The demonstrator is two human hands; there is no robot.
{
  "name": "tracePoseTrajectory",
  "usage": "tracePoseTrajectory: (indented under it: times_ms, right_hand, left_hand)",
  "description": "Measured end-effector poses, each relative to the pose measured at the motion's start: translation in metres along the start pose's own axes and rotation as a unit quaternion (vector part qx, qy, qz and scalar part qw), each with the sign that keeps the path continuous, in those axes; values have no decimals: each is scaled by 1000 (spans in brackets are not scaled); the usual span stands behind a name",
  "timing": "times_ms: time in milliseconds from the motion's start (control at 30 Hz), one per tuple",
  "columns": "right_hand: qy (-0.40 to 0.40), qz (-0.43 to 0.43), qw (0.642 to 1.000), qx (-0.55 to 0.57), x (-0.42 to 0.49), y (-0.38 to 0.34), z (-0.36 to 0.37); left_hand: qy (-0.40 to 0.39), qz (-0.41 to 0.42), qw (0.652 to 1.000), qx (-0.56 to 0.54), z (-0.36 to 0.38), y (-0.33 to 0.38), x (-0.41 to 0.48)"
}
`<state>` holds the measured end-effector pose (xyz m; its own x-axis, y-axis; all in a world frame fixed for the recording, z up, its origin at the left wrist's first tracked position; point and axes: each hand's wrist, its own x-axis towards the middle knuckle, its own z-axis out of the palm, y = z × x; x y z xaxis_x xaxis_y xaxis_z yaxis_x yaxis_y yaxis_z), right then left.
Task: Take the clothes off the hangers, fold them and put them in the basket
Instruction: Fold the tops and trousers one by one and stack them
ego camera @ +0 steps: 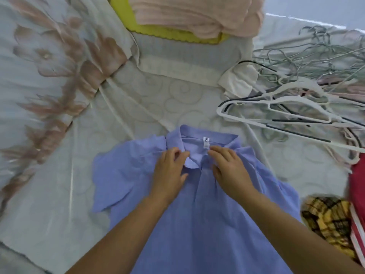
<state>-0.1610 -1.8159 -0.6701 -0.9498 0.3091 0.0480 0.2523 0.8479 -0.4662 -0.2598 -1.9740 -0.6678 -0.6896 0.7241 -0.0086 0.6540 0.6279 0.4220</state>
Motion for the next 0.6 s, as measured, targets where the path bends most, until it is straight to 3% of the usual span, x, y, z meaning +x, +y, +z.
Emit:
tracePoseTrajectory:
  times_ms: [100,167,300,400,600]
  right_hand:
    - [-12,-10,994,-107,24,13,7]
    - [-31,12,993,-111,31,17,7]
    - [-52,21,998,-12,27,19,-4]
    - [-88,67,991,75,24,15,-14]
    - [-53,47,983,170,22,12,-18]
  left_hand:
    - [55,92,993,46,8,-12,30]
    - [7,110,993,46,1,-12,46]
    - [-189,35,981,7,-18,0,69]
    - [-244,-17,967,-73,-24,2,80]
    - [-327,-98,929,-140,-26,6,91]
